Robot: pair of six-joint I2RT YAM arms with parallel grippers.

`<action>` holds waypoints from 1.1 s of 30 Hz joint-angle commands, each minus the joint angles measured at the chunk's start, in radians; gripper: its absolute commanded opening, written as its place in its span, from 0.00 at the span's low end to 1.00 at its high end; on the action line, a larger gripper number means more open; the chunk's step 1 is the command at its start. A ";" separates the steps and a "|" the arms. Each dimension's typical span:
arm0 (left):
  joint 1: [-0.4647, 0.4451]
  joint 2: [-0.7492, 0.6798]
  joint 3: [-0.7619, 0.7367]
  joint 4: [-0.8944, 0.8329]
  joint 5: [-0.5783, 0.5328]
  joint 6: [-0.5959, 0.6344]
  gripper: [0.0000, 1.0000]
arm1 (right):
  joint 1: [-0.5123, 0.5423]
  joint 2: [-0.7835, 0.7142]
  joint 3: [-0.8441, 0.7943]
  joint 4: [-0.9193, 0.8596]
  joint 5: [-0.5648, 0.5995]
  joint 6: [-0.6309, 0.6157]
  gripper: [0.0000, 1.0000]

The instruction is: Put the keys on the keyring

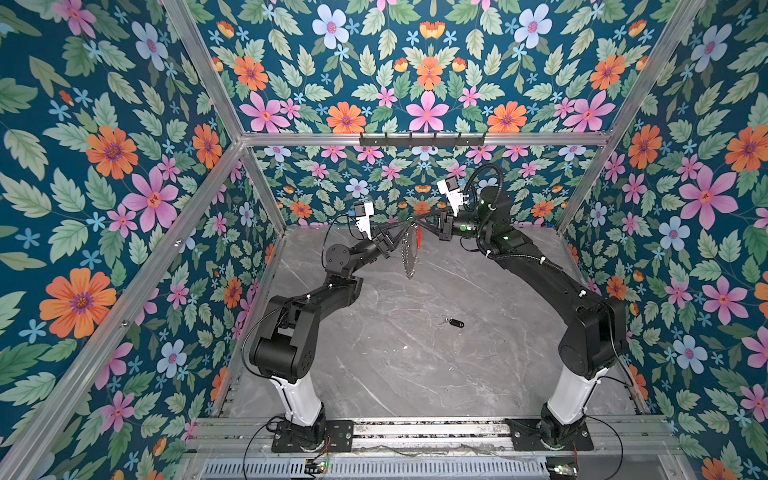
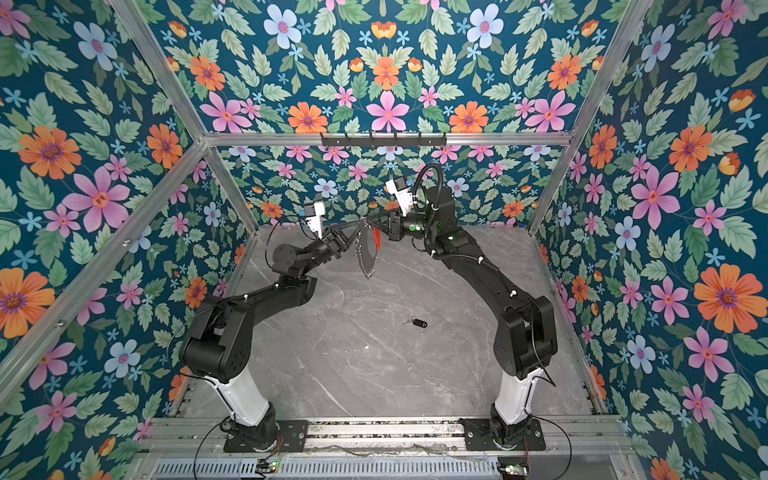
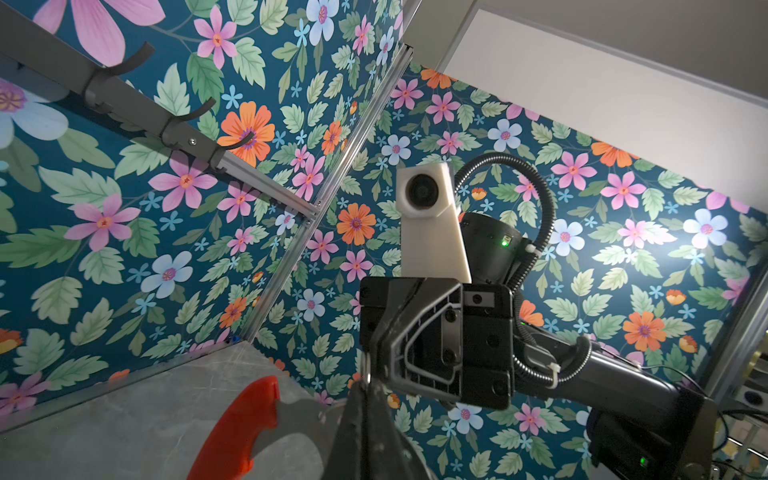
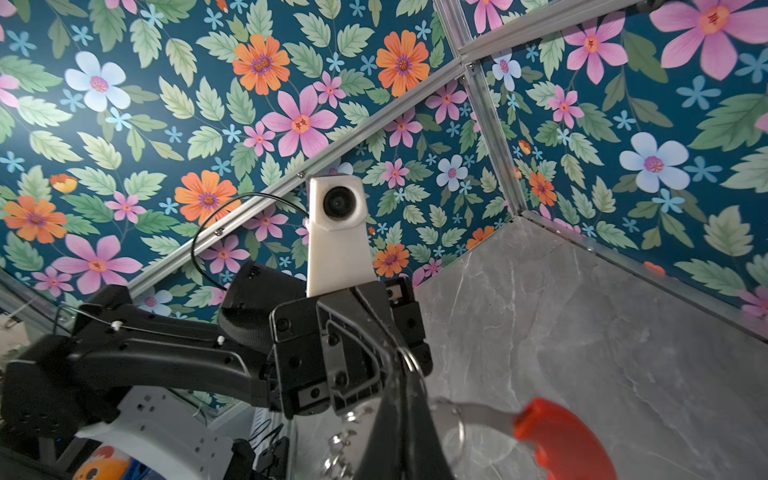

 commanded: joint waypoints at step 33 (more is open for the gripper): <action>0.003 0.016 0.033 0.067 0.030 -0.031 0.00 | 0.009 0.025 -0.001 0.104 -0.060 0.074 0.30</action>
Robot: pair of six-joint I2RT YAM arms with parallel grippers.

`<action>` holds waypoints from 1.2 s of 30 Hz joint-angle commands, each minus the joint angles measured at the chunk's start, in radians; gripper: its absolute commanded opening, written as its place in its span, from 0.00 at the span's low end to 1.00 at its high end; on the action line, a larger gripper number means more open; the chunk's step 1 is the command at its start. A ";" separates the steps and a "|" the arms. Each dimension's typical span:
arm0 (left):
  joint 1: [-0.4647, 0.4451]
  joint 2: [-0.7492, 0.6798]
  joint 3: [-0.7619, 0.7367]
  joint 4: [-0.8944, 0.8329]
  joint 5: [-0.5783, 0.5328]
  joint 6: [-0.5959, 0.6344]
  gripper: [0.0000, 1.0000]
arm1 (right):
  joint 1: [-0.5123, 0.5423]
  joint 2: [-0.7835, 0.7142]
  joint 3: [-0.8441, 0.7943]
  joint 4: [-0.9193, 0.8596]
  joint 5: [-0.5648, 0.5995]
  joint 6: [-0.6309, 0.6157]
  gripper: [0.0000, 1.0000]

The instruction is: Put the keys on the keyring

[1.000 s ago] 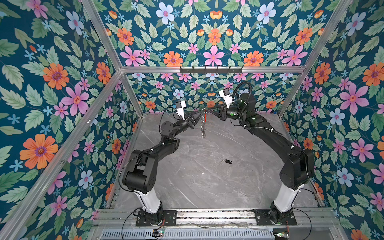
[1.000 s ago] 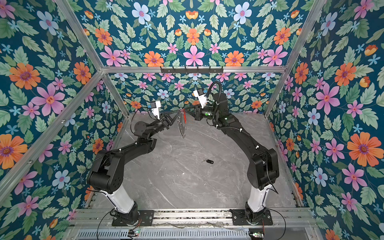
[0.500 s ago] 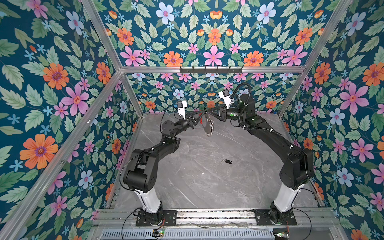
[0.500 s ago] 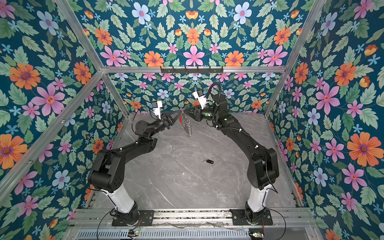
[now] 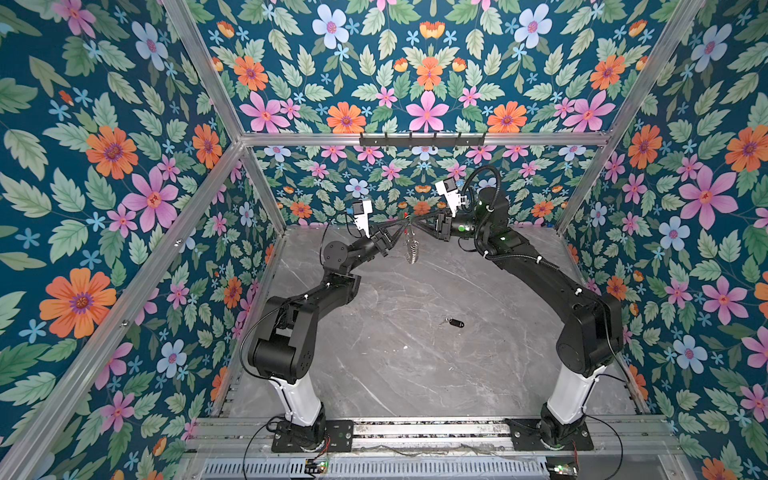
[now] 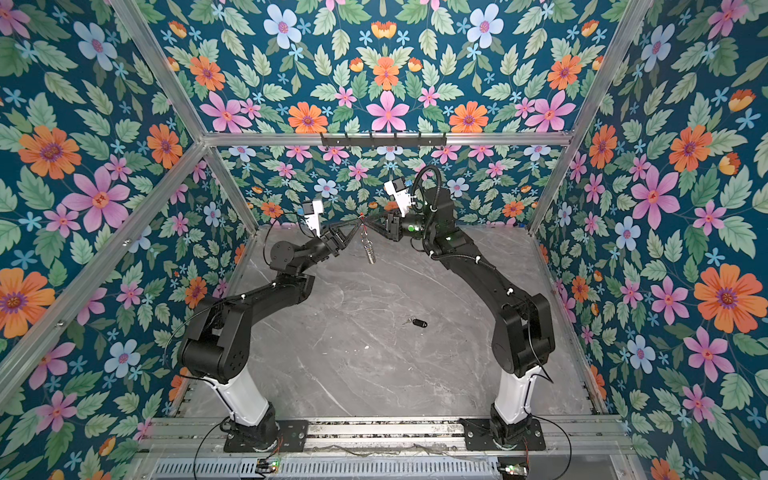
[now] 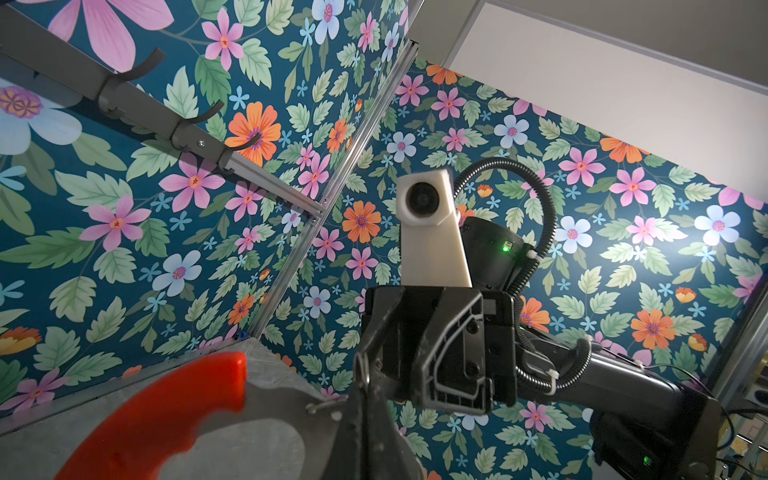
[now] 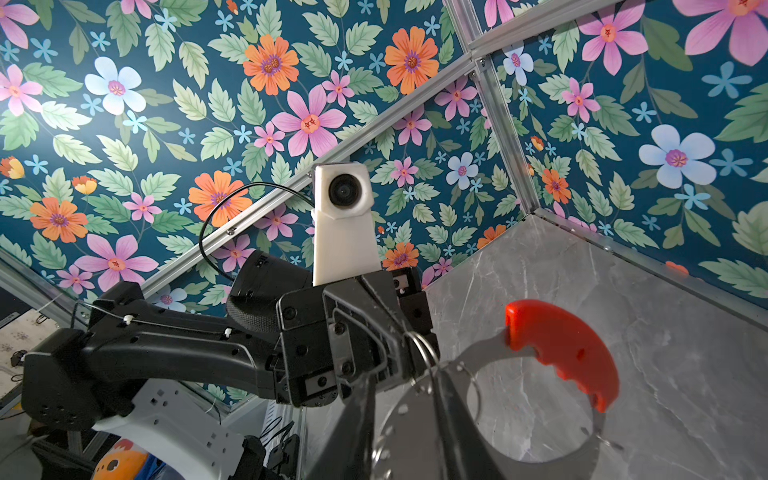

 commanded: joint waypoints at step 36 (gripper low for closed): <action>-0.002 0.003 0.003 0.028 0.040 0.021 0.00 | 0.004 -0.007 0.000 -0.002 0.006 -0.027 0.00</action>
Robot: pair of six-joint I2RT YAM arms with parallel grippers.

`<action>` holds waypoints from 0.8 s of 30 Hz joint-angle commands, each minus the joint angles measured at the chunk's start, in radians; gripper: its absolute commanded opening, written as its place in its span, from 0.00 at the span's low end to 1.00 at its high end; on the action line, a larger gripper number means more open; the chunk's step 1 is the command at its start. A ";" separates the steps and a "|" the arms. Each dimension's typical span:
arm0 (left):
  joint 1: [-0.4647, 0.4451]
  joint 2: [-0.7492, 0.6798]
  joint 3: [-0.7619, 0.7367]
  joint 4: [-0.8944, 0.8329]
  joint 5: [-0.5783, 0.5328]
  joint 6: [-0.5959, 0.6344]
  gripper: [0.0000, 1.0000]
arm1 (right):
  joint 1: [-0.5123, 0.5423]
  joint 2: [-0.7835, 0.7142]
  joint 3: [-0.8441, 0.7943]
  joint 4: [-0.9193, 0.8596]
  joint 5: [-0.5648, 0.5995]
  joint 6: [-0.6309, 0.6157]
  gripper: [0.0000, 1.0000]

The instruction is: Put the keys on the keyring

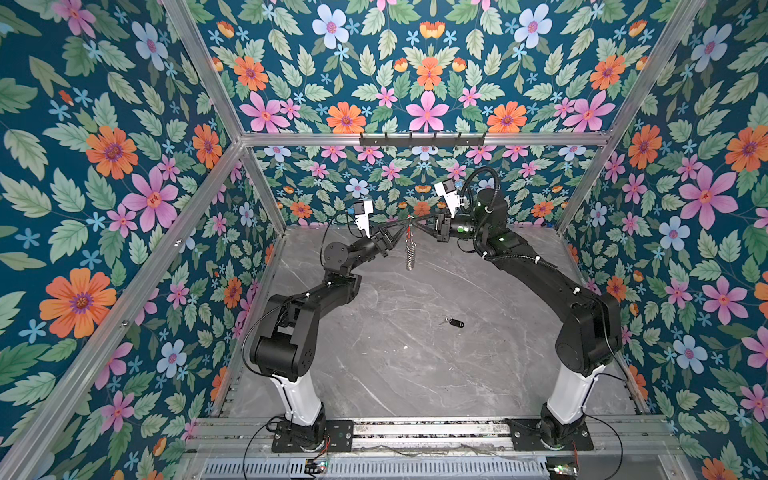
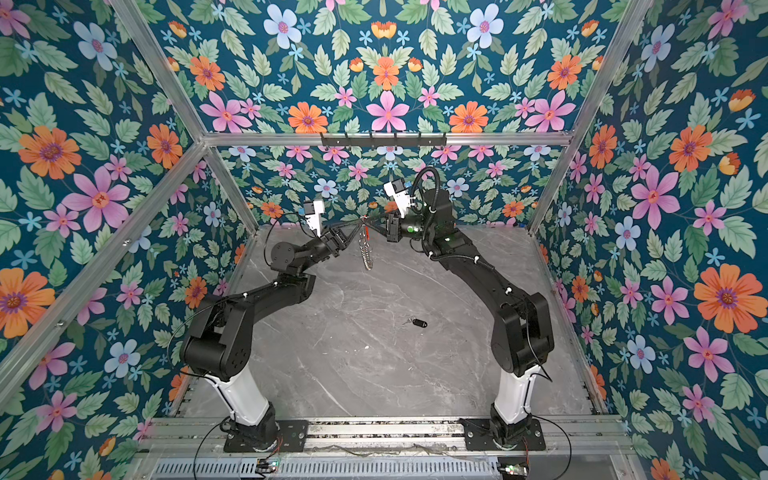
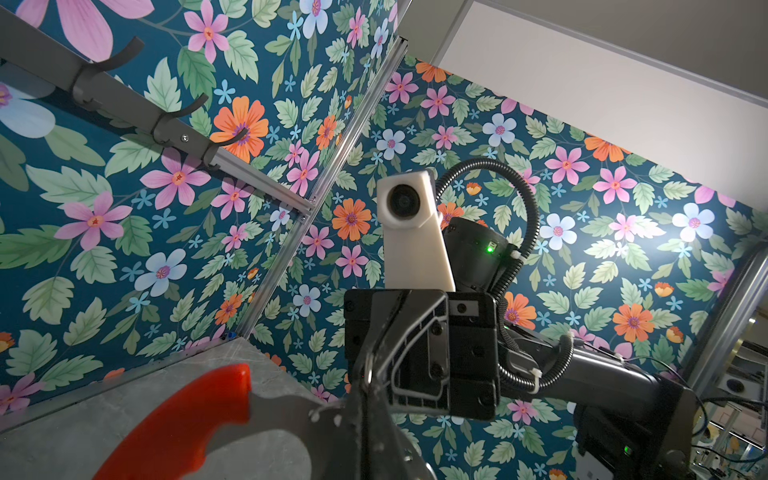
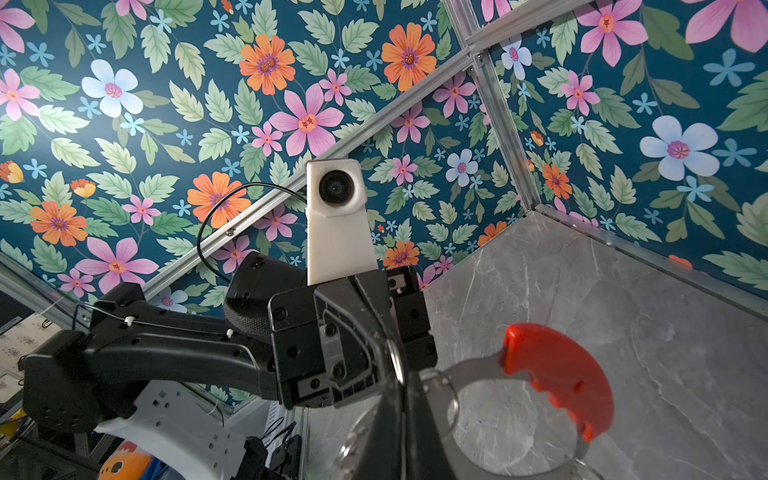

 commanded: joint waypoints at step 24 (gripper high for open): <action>0.080 -0.190 0.171 -1.279 0.261 1.239 0.24 | 0.092 -0.009 0.151 -0.654 0.304 -0.697 0.00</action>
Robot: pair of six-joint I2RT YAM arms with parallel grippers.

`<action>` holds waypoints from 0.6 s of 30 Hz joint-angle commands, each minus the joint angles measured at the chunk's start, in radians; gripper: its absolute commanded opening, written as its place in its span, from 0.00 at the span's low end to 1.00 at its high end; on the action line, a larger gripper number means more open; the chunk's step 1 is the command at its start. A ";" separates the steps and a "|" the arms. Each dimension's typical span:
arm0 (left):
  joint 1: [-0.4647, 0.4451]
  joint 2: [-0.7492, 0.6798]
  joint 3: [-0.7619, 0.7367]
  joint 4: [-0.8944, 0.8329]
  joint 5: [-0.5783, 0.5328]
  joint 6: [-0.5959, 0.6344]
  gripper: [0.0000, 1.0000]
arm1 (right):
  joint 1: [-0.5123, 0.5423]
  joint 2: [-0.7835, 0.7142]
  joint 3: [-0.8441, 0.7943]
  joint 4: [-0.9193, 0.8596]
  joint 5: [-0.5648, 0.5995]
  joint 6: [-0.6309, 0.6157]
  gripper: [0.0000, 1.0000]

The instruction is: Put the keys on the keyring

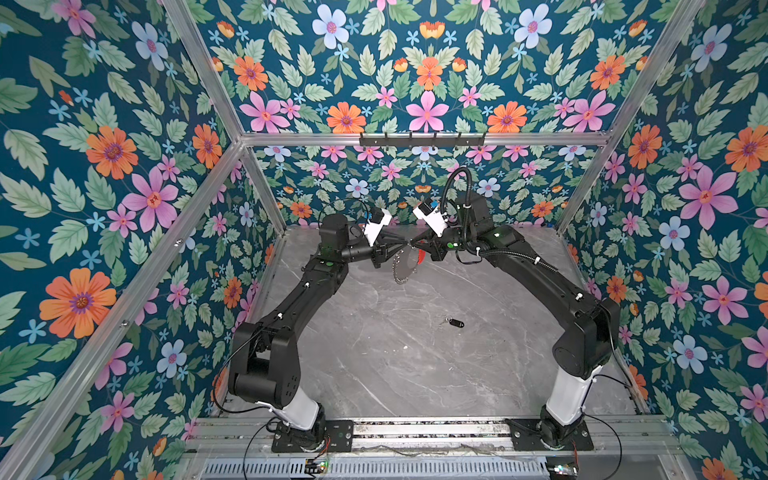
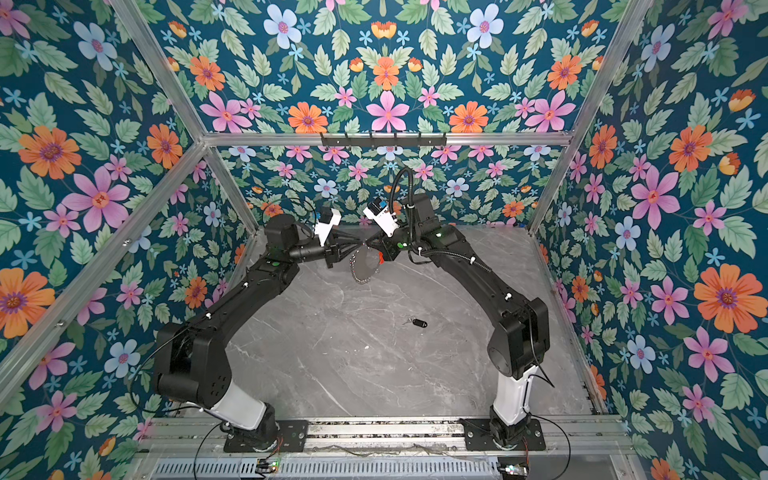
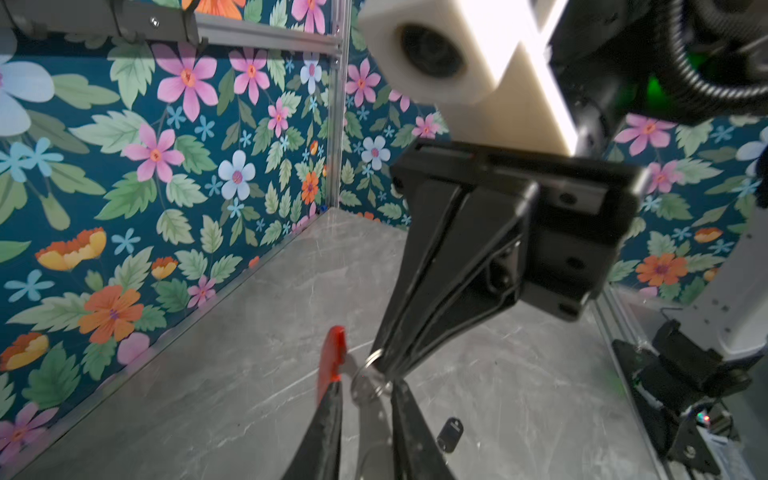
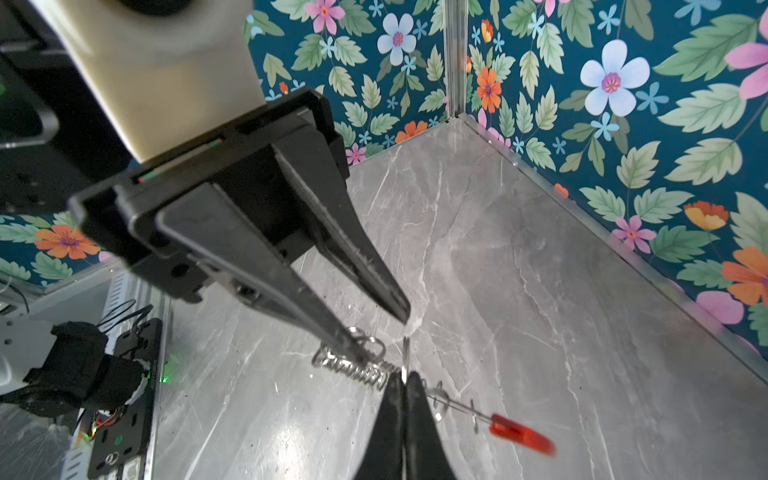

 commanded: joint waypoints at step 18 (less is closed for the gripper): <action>0.027 0.097 0.167 -0.296 0.238 0.242 0.26 | 0.002 -0.002 0.016 -0.017 -0.102 -0.035 0.00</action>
